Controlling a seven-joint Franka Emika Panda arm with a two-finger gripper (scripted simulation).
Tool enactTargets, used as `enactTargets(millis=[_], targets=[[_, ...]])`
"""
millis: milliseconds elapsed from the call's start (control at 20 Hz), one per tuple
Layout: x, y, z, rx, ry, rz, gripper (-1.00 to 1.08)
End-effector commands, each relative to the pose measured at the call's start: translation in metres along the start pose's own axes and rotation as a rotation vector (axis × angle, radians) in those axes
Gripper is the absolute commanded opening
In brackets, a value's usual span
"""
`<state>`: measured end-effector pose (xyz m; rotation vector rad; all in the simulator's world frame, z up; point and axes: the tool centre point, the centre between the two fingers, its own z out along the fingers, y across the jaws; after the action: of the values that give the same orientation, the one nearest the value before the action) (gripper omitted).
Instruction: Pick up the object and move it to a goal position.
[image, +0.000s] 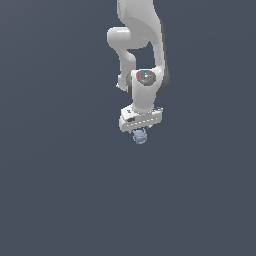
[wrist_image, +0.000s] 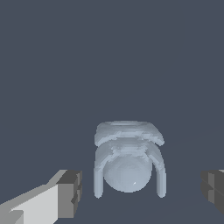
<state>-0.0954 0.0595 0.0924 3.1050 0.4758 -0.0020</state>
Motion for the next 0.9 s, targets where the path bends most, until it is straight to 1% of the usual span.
enactTargets(millis=[0, 350, 850], targets=[[-0.002, -0.002, 0.001, 0.000, 0.001, -0.008, 1.00], [-0.002, -0.002, 0.009, 0.000, 0.001, -0.006, 1.00], [-0.003, -0.002, 0.048, 0.000, 0.001, -0.009, 1.00]])
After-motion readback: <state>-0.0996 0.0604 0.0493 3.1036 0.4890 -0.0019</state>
